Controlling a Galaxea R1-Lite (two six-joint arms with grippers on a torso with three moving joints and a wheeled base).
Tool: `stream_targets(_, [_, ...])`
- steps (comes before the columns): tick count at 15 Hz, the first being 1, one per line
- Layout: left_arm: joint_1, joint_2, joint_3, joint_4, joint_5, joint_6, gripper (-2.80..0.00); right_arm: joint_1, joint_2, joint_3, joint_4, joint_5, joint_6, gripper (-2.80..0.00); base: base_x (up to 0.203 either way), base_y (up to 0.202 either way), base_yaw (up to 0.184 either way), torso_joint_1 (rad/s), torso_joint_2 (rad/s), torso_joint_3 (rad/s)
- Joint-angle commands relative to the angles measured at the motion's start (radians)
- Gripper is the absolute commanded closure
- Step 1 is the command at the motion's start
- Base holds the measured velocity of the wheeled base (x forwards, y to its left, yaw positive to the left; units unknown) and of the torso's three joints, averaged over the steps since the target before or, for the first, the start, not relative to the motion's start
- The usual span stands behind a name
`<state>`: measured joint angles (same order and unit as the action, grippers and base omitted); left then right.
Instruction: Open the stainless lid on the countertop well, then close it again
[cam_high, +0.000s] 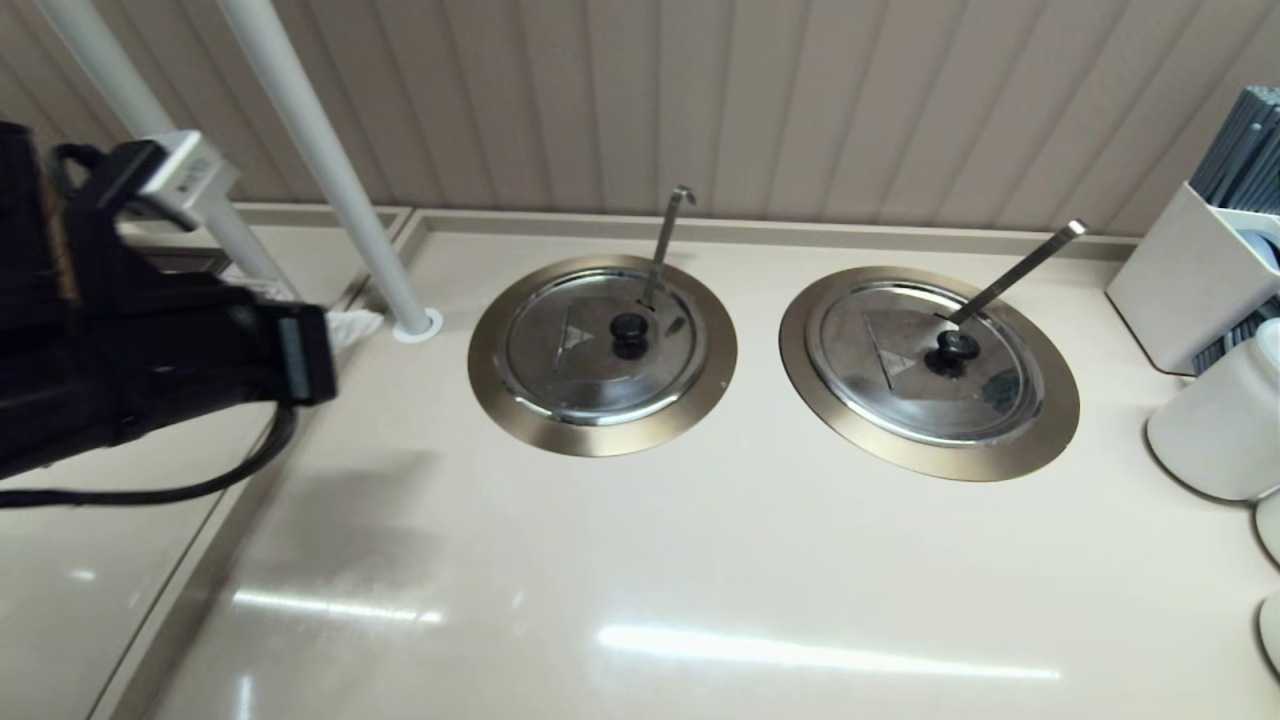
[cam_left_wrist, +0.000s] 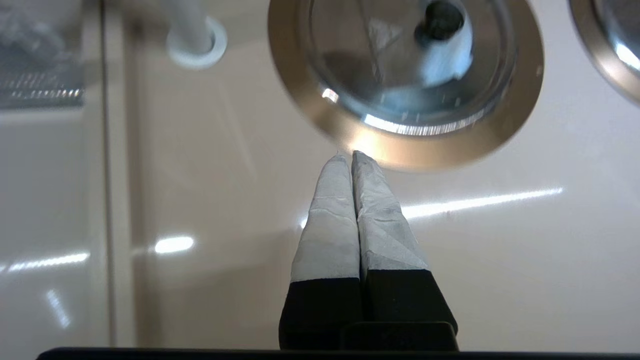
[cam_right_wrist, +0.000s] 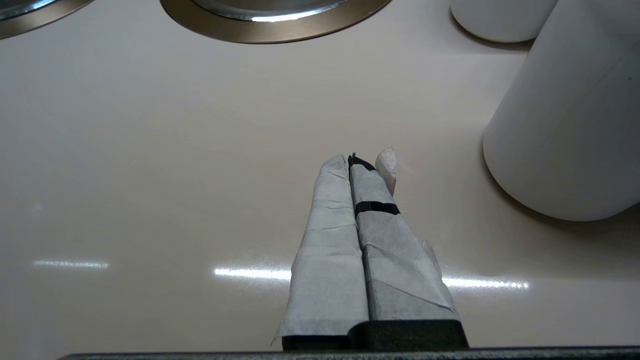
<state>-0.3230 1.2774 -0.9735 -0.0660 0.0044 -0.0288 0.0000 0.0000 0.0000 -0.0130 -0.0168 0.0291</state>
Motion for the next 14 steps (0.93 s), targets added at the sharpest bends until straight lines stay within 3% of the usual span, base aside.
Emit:
stream_targets(1, [0.011, -0.316, 0.028, 0.352, 0.024, 0.006, 0.00, 0.000, 0.000, 0.005, -0.001, 0.000, 0.000, 0.00, 0.000, 0.000, 0.000, 0.000, 0.00, 0.000])
stream_targets(4, [0.065, -0.679, 0.087, 0.492, 0.107, 0.017, 0.00, 0.000, 0.000, 0.005, -0.001, 0.000, 0.000, 0.00, 0.000, 0.000, 0.000, 0.000, 0.00, 0.000])
stream_targets(7, [0.237, -0.948, 0.142, 0.580, 0.161, 0.070, 0.00, 0.000, 0.000, 0.005, -0.001, 0.000, 0.000, 0.00, 0.000, 0.000, 0.000, 0.000, 0.00, 0.000])
stream_targets(10, [0.322, -1.103, 0.269, 0.620, 0.135, 0.187, 0.00, 0.000, 0.000, 0.005, -0.001, 0.000, 0.000, 0.00, 0.000, 0.000, 0.000, 0.000, 0.00, 0.000])
stream_targets(14, [0.328, -1.262, 0.567, 0.600, 0.096, 0.191, 0.00, 0.000, 0.000, 0.005, -0.001, 0.000, 0.000, 0.00, 0.000, 0.000, 0.000, 0.000, 0.00, 0.000])
